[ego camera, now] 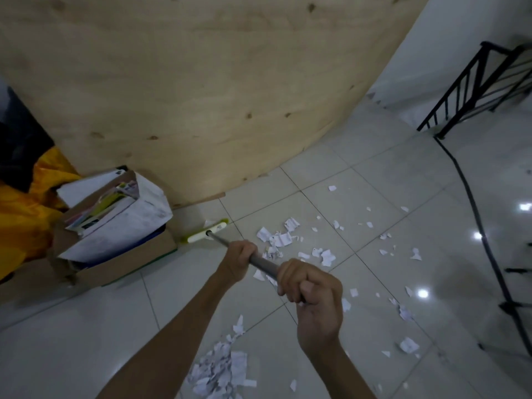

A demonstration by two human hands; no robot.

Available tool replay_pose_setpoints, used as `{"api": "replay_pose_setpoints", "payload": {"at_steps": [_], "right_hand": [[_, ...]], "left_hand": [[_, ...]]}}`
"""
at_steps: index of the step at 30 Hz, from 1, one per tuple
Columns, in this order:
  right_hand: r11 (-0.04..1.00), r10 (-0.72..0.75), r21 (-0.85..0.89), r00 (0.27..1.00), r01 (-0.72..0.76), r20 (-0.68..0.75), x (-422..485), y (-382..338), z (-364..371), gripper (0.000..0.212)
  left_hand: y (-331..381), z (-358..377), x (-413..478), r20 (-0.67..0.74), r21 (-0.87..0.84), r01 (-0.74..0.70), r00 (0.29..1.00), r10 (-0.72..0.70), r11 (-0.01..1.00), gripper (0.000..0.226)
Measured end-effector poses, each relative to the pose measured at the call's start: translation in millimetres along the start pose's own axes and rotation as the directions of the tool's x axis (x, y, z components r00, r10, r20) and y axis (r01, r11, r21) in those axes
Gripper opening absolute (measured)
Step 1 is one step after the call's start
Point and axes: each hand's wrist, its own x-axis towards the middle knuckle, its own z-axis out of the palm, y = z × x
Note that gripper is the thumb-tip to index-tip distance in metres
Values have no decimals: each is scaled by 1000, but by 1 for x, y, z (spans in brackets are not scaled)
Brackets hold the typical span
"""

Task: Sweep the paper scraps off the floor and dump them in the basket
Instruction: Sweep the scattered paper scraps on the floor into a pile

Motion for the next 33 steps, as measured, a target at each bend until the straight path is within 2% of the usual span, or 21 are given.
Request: {"api": "replay_pose_setpoints", "payload": {"at_steps": [2, 3, 4, 6, 8, 10, 13, 15, 18, 20, 23, 26, 31, 33], "right_hand": [[1000, -10, -8, 1000, 10, 9, 13, 20, 7, 24], [1000, -18, -13, 1000, 19, 13, 20, 30, 10, 24], [1000, -27, -15, 1000, 27, 14, 27, 41, 13, 23], [999, -33, -10, 999, 33, -4, 40, 62, 18, 23], [999, -33, 7, 999, 33, -34, 49, 80, 19, 22], [999, -31, 16, 998, 32, -60, 55, 95, 20, 22], [1000, -24, -1, 996, 24, -91, 62, 124, 22, 22], [999, -6, -40, 995, 2, -103, 62, 142, 24, 21], [997, 15, -77, 989, -27, -149, 52, 165, 30, 24], [997, 16, -72, 981, -30, -191, 42, 170, 32, 25], [998, 26, -55, 968, -41, -248, 22, 165, 35, 26], [996, 35, -66, 962, -54, -270, 4, 145, 40, 26], [995, 0, -92, 961, -27, -278, -28, 109, 33, 35], [997, -18, -80, 967, -3, -255, -47, 90, 26, 37]], "left_hand": [[-18, -4, 18, -10, -20, -42, 999, 42, 999, 50], [-32, -3, 22, 17, -102, -113, 993, 116, 988, 59], [-51, 1, 28, 32, -98, -186, 981, 190, 978, 60], [-79, 8, 42, 88, -75, -180, 978, 187, 981, 39], [-87, 10, 54, 56, -66, -241, 968, 245, 968, 23], [-98, 16, 62, -28, 18, -361, 932, 361, 932, 26], [-119, 23, 72, -52, 37, -362, 930, 363, 932, 29], [-134, 29, 70, 23, 15, -291, 957, 291, 957, 28], [-150, 38, 59, 158, -118, -39, 986, 57, 992, 25], [-145, 39, 49, 233, -162, 121, 969, -81, 979, 26], [-130, 35, 31, 345, -217, 252, 924, -167, 943, 44], [-112, 23, 12, 390, -226, 323, 894, -218, 919, 57], [-68, 17, -27, 415, -234, 283, 894, -168, 930, 47], [-45, 16, -48, 412, -251, 334, 886, -212, 908, 47]]}}
